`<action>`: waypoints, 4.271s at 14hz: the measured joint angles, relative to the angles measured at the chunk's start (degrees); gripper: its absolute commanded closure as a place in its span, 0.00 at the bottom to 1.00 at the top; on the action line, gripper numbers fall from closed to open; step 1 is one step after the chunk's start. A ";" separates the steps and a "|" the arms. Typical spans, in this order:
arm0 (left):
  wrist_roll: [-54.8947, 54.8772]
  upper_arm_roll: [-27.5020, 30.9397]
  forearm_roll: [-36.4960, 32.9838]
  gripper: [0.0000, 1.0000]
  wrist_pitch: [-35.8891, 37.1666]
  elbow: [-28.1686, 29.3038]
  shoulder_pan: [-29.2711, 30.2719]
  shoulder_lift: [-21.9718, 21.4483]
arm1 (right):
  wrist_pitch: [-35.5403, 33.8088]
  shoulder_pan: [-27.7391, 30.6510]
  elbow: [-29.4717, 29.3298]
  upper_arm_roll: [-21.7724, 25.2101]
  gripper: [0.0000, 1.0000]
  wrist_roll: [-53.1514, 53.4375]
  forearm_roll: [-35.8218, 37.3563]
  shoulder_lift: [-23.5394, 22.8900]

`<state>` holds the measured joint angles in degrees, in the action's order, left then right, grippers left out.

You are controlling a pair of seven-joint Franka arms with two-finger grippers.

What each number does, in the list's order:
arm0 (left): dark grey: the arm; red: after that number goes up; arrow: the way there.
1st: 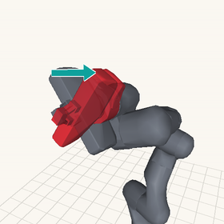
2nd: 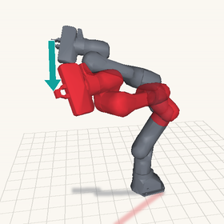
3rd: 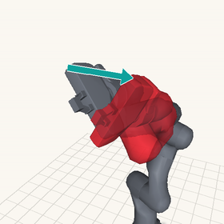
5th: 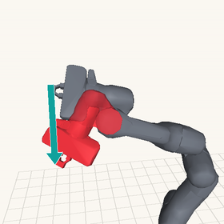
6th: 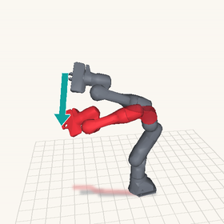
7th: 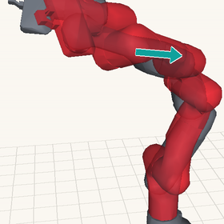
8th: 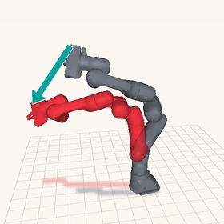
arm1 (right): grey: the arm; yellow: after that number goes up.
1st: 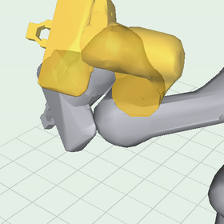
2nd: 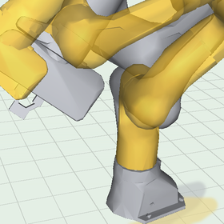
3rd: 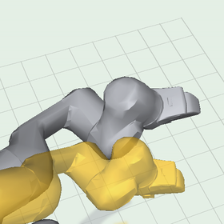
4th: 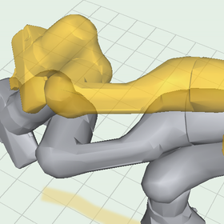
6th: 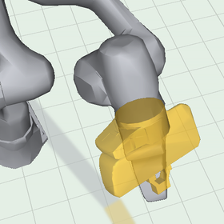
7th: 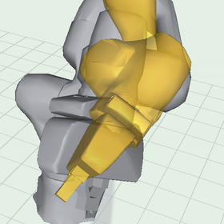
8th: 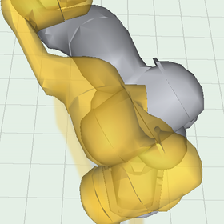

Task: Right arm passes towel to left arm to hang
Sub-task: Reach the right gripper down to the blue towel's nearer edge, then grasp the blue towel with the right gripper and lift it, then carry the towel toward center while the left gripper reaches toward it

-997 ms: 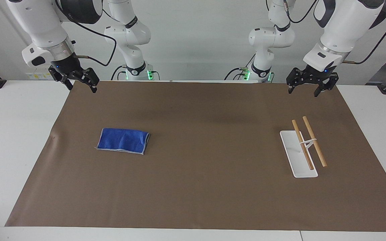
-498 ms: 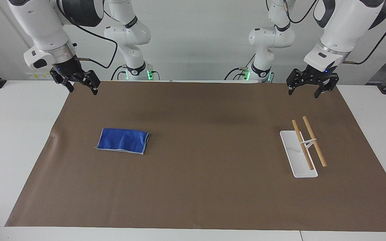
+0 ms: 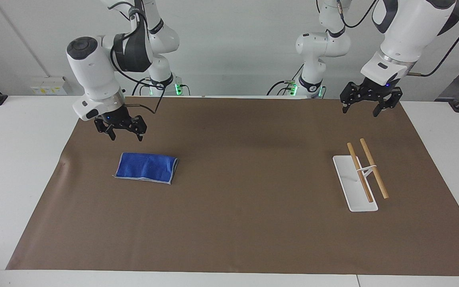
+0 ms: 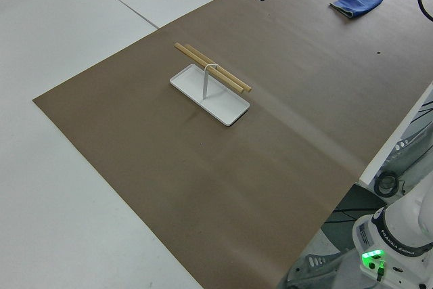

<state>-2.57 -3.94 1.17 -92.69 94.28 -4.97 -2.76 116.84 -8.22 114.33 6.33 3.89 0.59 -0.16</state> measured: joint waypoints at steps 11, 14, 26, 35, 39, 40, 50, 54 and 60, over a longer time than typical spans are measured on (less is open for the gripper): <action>0.19 -0.49 0.04 0.00 0.08 0.09 -1.00 -0.04 | 22.44 -0.31 12.72 0.32 0.00 0.71 0.00 -8.34; 0.19 -0.49 0.04 0.00 0.08 0.12 -1.00 -0.05 | 25.38 -0.32 14.25 0.32 0.00 0.71 -2.10 -8.82; 1.55 -0.36 0.04 0.00 0.08 0.16 -1.00 -0.07 | 30.10 -0.40 17.64 0.29 0.45 0.71 -2.68 -10.12; 1.67 -0.12 0.04 0.00 0.15 0.50 -0.88 -0.08 | 30.03 -0.59 16.71 0.15 1.00 0.57 -2.69 -9.81; 1.69 -0.10 0.04 0.00 0.23 0.51 -0.80 -0.09 | 25.32 -1.95 12.70 -0.06 1.00 0.39 -2.69 -9.32; 1.70 -0.10 0.04 0.00 0.23 0.52 -0.80 -0.09 | 23.95 -2.29 11.34 -0.31 1.00 0.39 -2.69 -8.74; 5.94 0.00 4.53 0.00 -1.51 0.52 -0.65 -0.11 | 4.25 -2.88 -7.97 -5.73 1.00 0.23 -16.84 -2.93; 15.10 0.05 10.80 0.00 -5.81 1.62 -0.59 -0.12 | -0.91 -2.89 -9.42 -5.85 1.00 0.14 -30.91 0.02; 31.42 -0.66 18.67 0.00 -15.80 5.89 -5.15 -0.54 | -4.38 -2.87 -7.38 -5.89 1.00 -1.48 -54.75 0.66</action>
<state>28.85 -4.60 19.83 -108.48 100.17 -10.12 -3.30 112.46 -11.09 106.95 0.44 2.42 -54.16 0.50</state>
